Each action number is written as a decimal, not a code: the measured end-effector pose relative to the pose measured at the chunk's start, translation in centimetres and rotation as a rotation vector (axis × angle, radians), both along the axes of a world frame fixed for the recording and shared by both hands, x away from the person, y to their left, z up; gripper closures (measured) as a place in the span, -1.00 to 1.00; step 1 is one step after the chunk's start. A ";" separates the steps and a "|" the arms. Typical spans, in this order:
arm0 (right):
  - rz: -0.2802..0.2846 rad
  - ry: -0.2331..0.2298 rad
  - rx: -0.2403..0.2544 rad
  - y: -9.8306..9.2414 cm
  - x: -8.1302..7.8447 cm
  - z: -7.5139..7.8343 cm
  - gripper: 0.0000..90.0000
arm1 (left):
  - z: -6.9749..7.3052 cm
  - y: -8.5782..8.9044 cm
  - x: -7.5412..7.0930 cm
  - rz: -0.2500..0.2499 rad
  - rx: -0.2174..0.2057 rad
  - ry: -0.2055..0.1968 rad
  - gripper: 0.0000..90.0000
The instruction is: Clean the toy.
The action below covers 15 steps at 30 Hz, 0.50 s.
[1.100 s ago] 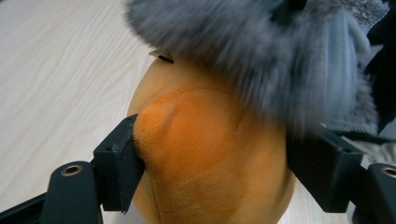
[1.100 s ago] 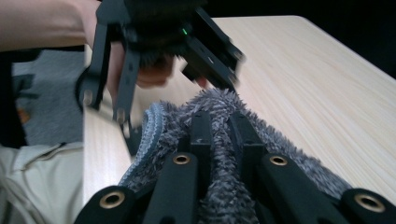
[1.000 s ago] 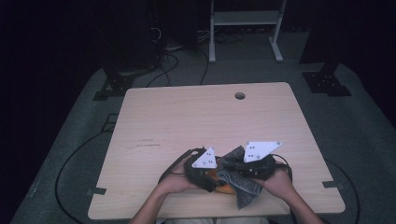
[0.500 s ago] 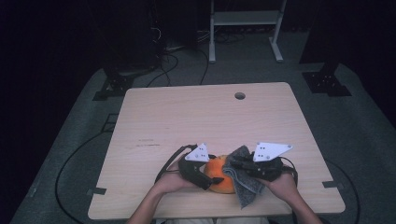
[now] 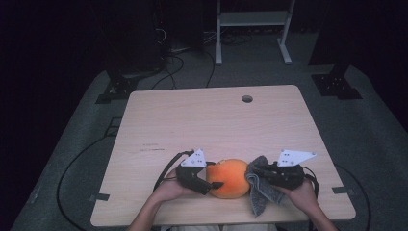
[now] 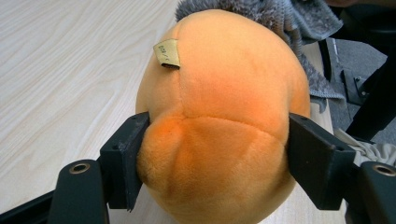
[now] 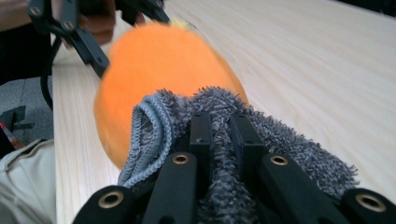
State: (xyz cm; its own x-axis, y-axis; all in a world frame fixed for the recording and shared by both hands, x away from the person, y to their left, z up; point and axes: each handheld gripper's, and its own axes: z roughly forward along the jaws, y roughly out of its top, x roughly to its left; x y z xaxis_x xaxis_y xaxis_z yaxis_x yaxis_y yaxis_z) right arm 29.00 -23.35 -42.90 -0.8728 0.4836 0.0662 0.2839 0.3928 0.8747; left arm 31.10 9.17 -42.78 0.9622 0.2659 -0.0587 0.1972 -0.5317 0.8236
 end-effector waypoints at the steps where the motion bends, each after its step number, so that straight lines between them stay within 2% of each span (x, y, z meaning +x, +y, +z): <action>1: -0.001 -0.005 -0.006 -0.2 -0.1 -0.1 0.79 | 0.0 -0.1 0.0 0.010 0.007 0.000 -0.39; 2: -0.002 -0.014 -0.008 -0.2 -0.1 0.0 0.79 | 0.1 -0.2 0.0 0.015 0.016 -0.006 -0.39; 5: 0.025 -0.051 0.034 0.5 -0.6 1.2 0.79 | 0.1 -0.4 0.0 0.025 0.022 -0.003 -0.38; 9: 0.111 -0.106 0.075 3.4 -1.2 3.0 0.79 | 0.0 -0.5 0.2 0.024 0.013 0.007 -0.36; 11: 0.134 -0.127 0.038 5.0 -1.1 3.0 0.79 | 0.1 -0.2 0.3 0.019 0.019 0.017 -0.36; 13: 0.136 -0.113 0.036 5.1 -0.7 2.5 0.79 | 0.0 0.1 0.2 0.018 0.015 0.023 -0.35; 15: 0.118 -0.091 0.071 4.3 -0.3 1.9 0.79 | -0.2 0.5 0.1 0.020 0.004 0.027 -0.35</action>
State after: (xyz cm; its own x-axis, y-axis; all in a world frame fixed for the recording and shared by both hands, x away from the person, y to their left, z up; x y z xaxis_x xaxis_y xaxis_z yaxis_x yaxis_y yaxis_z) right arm 28.73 -19.03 -41.05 -0.9274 0.3739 0.0147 0.1577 0.3551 0.9214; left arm 31.21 9.62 -43.00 0.9546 0.2859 -0.0840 0.2306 -0.5306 0.8157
